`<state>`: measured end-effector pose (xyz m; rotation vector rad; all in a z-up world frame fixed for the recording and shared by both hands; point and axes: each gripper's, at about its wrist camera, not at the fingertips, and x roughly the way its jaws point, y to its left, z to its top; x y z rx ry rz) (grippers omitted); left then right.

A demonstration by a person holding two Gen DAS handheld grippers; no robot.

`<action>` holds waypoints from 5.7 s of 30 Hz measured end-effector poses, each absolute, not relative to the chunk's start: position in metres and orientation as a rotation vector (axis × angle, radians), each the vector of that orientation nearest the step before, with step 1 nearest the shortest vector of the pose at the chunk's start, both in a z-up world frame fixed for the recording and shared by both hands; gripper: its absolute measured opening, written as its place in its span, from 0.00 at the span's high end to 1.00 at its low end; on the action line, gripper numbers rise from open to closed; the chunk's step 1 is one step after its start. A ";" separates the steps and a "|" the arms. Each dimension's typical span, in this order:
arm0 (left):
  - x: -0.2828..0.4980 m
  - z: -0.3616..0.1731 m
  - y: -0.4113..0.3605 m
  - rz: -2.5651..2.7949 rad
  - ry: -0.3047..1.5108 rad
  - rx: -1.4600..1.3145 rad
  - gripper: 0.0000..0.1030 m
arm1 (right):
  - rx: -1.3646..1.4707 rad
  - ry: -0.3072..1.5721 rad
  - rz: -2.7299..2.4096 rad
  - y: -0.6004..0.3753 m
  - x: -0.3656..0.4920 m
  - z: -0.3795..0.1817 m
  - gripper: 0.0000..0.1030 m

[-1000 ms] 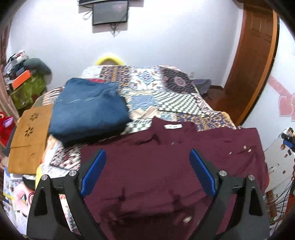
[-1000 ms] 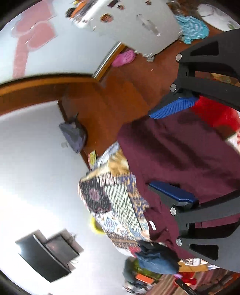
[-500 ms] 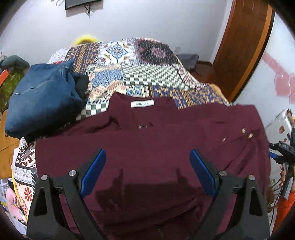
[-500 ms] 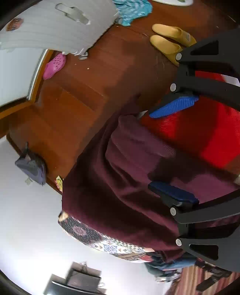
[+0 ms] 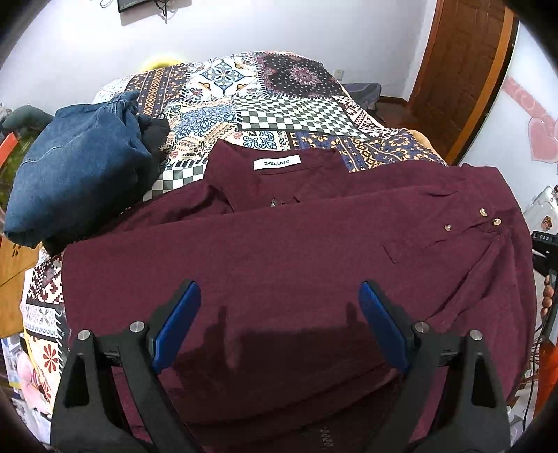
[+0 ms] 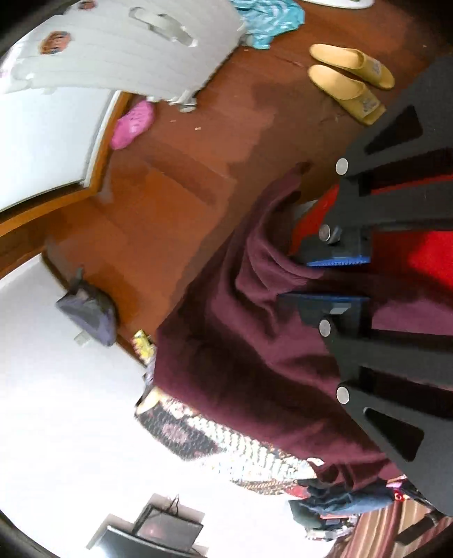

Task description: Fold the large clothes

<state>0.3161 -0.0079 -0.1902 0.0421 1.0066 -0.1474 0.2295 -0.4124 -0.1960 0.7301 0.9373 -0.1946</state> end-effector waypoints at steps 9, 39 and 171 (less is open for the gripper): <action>0.304 -0.174 0.006 -0.155 0.950 0.014 0.10 | 0.526 0.647 -0.034 -0.349 0.217 -0.074 0.97; 0.287 -0.178 0.006 -0.158 0.961 -0.001 0.10 | 0.771 1.005 -0.125 -0.395 0.183 -0.195 0.45; 0.218 -0.132 0.081 0.001 0.772 0.068 0.07 | 0.114 0.906 0.440 -0.124 0.229 -0.072 0.36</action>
